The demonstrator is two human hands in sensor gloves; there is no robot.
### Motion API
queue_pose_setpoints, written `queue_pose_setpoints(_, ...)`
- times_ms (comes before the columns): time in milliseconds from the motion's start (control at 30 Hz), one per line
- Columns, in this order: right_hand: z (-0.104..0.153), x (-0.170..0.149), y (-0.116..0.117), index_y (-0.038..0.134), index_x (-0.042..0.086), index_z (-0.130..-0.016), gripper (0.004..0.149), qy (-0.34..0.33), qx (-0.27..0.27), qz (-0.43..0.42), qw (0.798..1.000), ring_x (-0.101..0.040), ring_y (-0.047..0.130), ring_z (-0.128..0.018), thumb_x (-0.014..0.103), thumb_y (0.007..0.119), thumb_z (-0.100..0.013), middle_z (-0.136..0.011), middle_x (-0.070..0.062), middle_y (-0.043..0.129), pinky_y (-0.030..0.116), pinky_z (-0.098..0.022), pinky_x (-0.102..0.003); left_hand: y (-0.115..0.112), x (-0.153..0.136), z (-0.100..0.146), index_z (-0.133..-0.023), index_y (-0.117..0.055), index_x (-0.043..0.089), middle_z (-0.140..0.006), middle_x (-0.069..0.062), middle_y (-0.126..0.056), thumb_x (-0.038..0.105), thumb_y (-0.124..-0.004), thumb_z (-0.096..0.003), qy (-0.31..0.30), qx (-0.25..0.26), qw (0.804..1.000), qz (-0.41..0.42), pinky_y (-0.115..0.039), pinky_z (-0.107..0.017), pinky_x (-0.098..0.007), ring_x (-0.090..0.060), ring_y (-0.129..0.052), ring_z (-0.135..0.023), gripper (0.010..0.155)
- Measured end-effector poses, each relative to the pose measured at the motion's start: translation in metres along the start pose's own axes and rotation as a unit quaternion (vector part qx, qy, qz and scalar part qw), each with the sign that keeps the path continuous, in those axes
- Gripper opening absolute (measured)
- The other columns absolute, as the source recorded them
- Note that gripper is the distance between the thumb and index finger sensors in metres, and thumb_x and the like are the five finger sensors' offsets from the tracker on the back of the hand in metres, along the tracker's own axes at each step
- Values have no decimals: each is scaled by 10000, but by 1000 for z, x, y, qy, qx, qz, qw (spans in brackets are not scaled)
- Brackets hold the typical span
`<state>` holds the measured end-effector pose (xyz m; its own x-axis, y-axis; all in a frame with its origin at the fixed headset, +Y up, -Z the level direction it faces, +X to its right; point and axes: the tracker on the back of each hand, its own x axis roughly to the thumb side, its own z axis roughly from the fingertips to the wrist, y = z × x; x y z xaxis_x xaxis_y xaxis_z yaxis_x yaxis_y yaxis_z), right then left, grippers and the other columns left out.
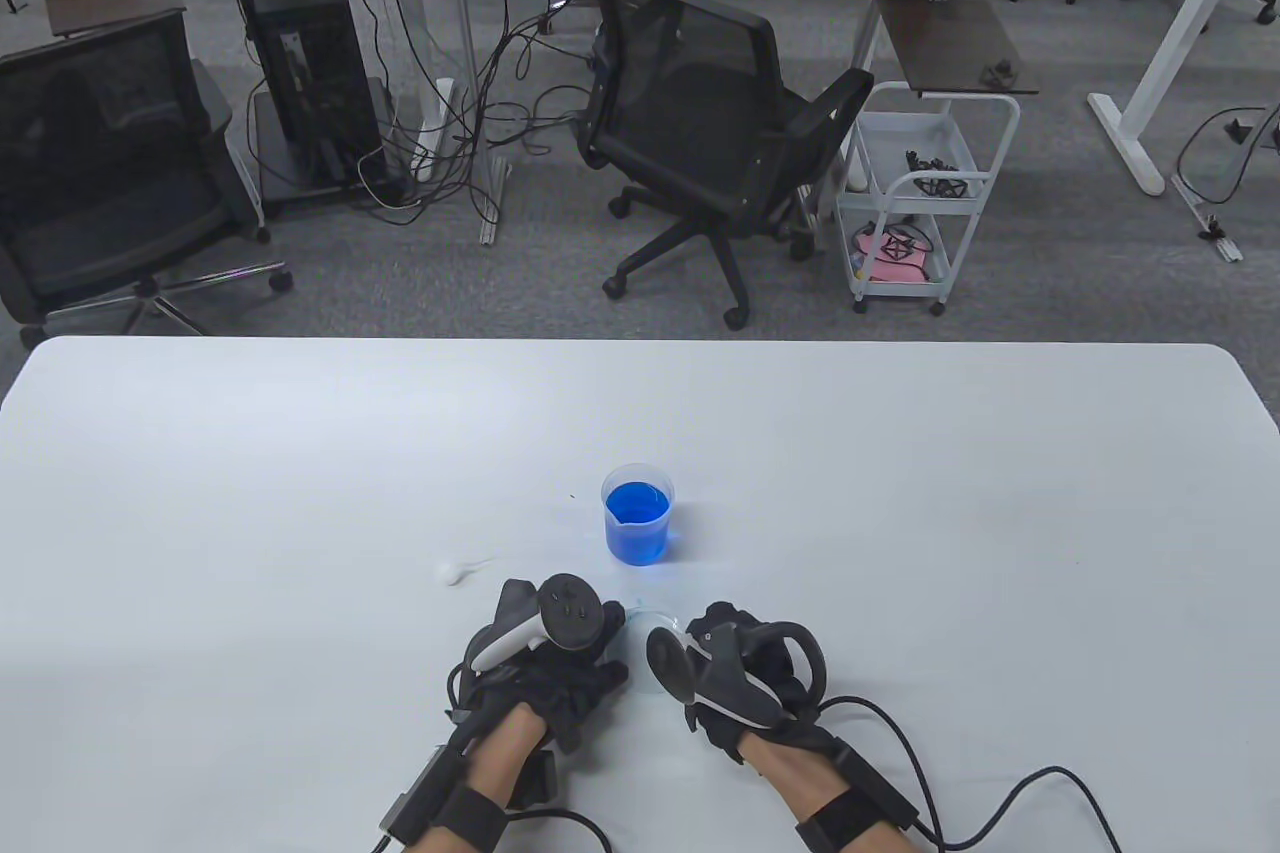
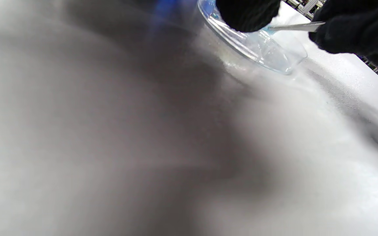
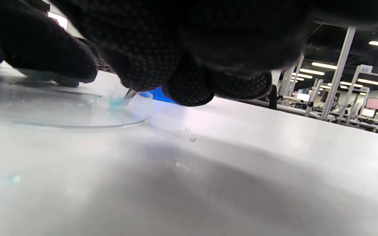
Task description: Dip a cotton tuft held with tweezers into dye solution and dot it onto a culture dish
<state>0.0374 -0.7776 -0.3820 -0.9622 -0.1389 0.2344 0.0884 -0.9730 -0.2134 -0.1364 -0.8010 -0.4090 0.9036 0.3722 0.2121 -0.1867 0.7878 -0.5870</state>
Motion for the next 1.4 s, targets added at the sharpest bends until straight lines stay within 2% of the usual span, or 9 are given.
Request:
queue_pose_setpoints(100, 0, -1, -1, 1070, -9, -497, 404, 2, -2, -3, 1000, -155, 965, -175, 282, 919, -261, -542, -243, 1020, 871, -36, -305, 0, 0, 0, -1156, -202, 258, -1225, -210, -63, 431, -624, -629, 0, 0, 1000, 0, -120, -652, -774, -527, -51, -1049, 696)
queue_pose_setpoints(367, 13, -15, -28, 1068, -8, -500, 404, 15, -40, -40, 998, -155, 964, -174, 281, 919, -262, -545, -245, 1018, 871, -36, -304, 1, 0, 0, -1156, -201, 258, -1226, -209, -61, 430, -623, -630, 1, 0, 1000, 0, -119, -652, -774, -525, -50, -1051, 696)
queue_pose_setpoints(667, 16, 1, -4, 1068, -8, -501, 406, -18, 4, -16, 1000, -154, 965, -175, 283, 918, -261, -544, -243, 1019, 871, -36, -304, 2, -1, 0, -1156, -202, 259, -1226, -209, -62, 430, -624, -629, 2, 0, 1000, 1, -118, -651, -775, -523, -50, -1052, 696)
queue_pose_setpoints(767, 15, 1, -5, 1068, -9, -500, 406, -18, 1, -18, 1000, -155, 965, -174, 283, 919, -260, -545, -244, 1018, 871, -36, -304, 2, -1, 0, -1156, -203, 258, -1226, -209, -63, 429, -624, -629, 2, -1, 1000, 0, -118, -652, -774, -526, -52, -1051, 696)
queue_pose_setpoints(1000, 22, -1, -24, 1068, -9, -500, 405, -16, -27, -49, 998, -155, 965, -173, 282, 919, -261, -545, -244, 1018, 871, -36, -304, 2, -1, 0, -1155, -202, 260, -1226, -208, -61, 429, -624, -629, 2, -1, 1000, 1, -117, -653, -774, -525, -49, -1051, 696)
queue_pose_setpoints(1233, 18, 8, -5, 1067, -10, -500, 406, -29, 2, -23, 999, -155, 965, -174, 282, 919, -261, -544, -244, 1018, 871, -35, -304, 2, -1, -1, -1156, -201, 258, -1225, -208, -59, 429, -623, -630, 1, 0, 1000, 3, -119, -652, -774, -523, -46, -1051, 696)
queue_pose_setpoints(1400, 16, 6, -7, 1067, -9, -502, 406, -24, -1, -25, 999, -155, 965, -174, 282, 918, -261, -545, -244, 1018, 871, -36, -304, 2, -1, 0, -1156, -202, 259, -1225, -208, -59, 428, -624, -630, 0, 0, 1000, 4, -118, -652, -774, -523, -46, -1049, 695)
